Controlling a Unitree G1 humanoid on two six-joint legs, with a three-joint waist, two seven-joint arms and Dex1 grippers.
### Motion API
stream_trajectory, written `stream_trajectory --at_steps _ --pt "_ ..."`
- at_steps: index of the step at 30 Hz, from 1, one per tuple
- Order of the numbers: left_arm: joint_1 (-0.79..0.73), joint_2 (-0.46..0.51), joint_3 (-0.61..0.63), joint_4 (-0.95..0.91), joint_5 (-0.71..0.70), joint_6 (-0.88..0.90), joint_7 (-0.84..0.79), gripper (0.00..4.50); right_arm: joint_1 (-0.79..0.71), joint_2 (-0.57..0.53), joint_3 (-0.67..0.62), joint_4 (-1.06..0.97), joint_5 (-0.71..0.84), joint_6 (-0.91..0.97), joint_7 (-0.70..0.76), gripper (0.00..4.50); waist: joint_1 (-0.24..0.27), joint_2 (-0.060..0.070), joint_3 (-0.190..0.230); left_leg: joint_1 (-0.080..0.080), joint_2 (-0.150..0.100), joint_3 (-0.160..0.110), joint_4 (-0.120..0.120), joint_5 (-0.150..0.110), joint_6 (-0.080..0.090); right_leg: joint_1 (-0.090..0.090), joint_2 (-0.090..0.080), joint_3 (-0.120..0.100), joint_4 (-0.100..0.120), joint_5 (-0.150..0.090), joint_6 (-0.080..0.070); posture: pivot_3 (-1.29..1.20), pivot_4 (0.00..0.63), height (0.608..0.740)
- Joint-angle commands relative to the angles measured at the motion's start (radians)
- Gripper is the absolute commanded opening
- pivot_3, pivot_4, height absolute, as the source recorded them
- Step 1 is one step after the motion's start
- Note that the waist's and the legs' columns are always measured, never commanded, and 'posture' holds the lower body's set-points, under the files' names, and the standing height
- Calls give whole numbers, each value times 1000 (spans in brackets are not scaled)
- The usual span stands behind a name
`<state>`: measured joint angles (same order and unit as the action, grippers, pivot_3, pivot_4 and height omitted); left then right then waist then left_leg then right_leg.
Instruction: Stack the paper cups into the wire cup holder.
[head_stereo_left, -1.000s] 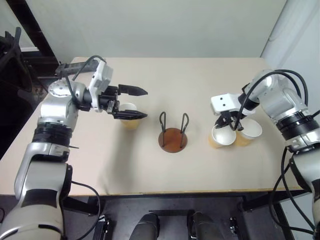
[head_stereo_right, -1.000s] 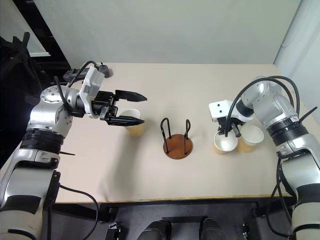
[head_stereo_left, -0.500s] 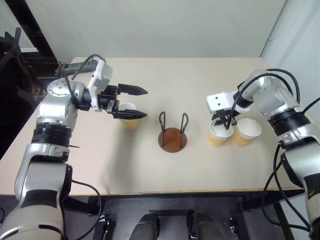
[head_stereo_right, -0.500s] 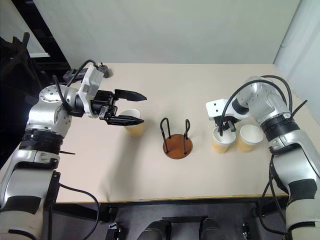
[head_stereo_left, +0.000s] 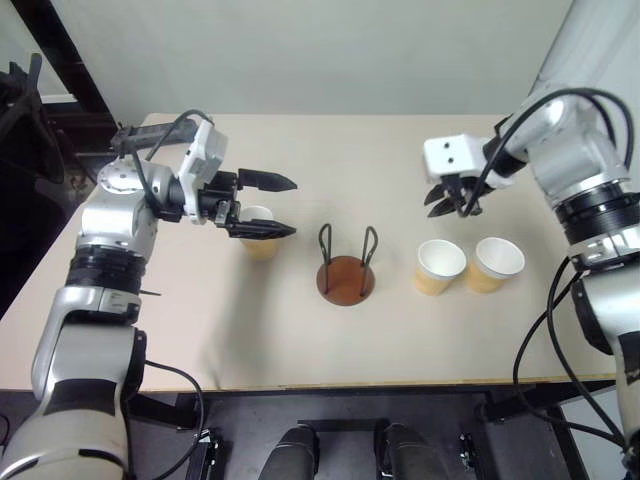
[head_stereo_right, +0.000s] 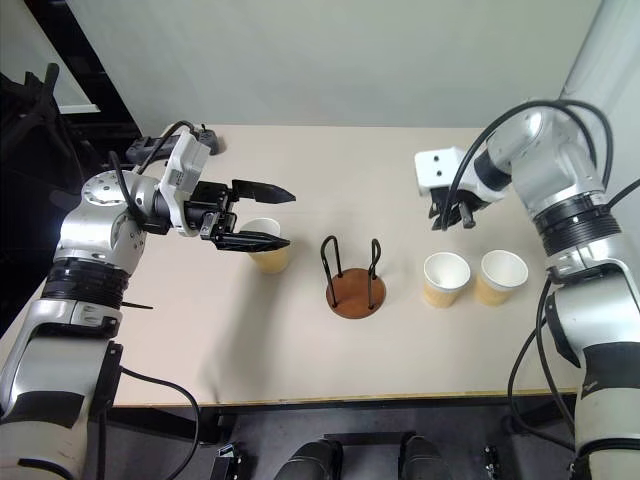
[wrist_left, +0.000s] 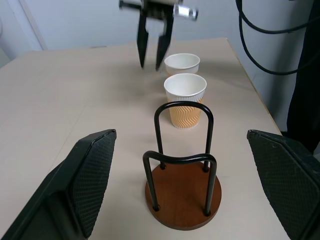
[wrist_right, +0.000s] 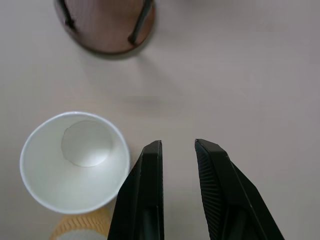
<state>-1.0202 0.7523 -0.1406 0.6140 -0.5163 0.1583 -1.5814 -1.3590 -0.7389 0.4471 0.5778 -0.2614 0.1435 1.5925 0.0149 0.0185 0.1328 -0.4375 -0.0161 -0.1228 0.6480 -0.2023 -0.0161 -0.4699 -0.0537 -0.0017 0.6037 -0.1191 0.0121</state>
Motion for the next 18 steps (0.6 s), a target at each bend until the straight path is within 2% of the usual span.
stream_trajectory --at_steps 1,4,7,11,18 --pt "-19 7 -6 -14 -13 -2 -33 4500 41 -84 -43 -183 84 142 22 949 3 0 0 0 0 0 0 0 0 0 0 0 -1 0 0 0 150 740" --pt "-19 14 -30 -7 -27 -9 -33 4500 121 -182 -19 -369 190 288 22 949 7 0 0 -1 -1 0 0 0 0 1 0 0 -2 0 1 0 150 740" --pt "-18 36 -82 -12 -59 -20 -33 4500 201 -271 -8 -528 272 351 22 949 6 0 0 -2 -1 1 0 0 0 1 0 0 -2 -1 2 0 150 740" --pt "-19 57 -151 -17 -111 -36 -33 4500 254 -274 -25 -611 249 373 22 949 -4 0 0 1 0 1 1 0 0 1 0 1 0 -1 3 0 150 740" --pt "-16 75 -201 -38 -164 -44 -33 4500 296 -271 -34 -659 241 371 8 949 -4 -1 0 1 -1 1 2 2 1 2 1 1 2 -2 4 0 150 740"
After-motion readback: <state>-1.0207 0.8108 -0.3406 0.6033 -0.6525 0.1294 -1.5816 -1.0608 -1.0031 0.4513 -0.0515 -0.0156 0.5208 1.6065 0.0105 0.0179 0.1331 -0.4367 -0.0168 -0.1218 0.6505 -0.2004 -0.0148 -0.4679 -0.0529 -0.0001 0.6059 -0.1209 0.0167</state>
